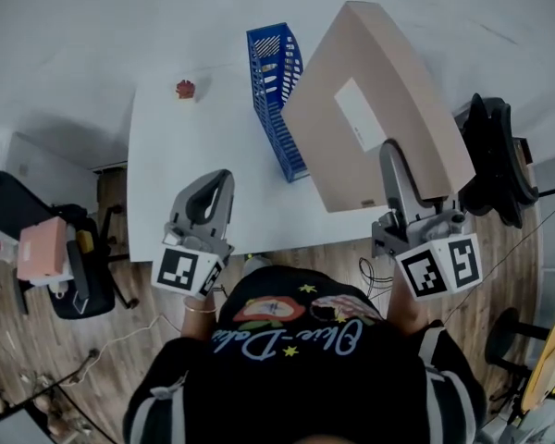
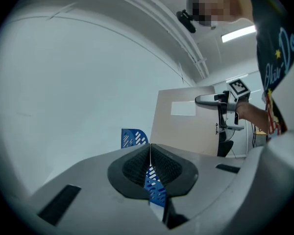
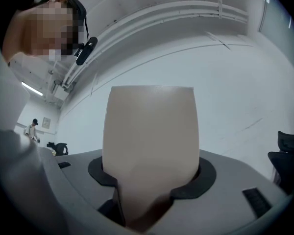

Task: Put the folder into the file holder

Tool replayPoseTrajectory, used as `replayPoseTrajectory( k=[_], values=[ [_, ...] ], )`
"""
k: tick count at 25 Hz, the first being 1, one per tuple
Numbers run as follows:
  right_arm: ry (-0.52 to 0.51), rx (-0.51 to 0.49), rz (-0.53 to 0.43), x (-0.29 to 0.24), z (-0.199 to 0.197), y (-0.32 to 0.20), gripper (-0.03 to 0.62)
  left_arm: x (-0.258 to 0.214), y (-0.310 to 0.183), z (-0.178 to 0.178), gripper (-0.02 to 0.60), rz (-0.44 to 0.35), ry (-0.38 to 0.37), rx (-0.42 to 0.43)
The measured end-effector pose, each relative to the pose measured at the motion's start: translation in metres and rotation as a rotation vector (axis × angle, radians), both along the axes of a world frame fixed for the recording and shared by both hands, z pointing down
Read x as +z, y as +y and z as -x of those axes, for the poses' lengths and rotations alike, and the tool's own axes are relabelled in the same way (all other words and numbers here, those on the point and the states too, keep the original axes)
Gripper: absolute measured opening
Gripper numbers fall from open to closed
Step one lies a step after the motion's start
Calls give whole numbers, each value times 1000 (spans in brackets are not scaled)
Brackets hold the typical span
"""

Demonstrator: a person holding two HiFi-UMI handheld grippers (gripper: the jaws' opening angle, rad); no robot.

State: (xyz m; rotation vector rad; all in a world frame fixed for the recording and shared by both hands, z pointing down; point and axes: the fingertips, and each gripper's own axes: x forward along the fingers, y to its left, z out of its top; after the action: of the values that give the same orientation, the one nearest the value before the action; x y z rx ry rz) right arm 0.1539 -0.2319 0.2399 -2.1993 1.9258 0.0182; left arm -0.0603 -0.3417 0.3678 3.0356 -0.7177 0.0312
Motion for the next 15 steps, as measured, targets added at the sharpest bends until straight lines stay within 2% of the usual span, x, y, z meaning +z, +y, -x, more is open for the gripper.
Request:
replayPoseTrajectory(
  k=[6, 15],
  values=[
    [18, 26, 16, -3, 15, -31, 262, 2, -32, 15, 5, 20, 17, 12],
    [62, 86, 5, -7, 30, -65, 262, 6, -65, 39, 5, 26, 4, 43]
  ],
)
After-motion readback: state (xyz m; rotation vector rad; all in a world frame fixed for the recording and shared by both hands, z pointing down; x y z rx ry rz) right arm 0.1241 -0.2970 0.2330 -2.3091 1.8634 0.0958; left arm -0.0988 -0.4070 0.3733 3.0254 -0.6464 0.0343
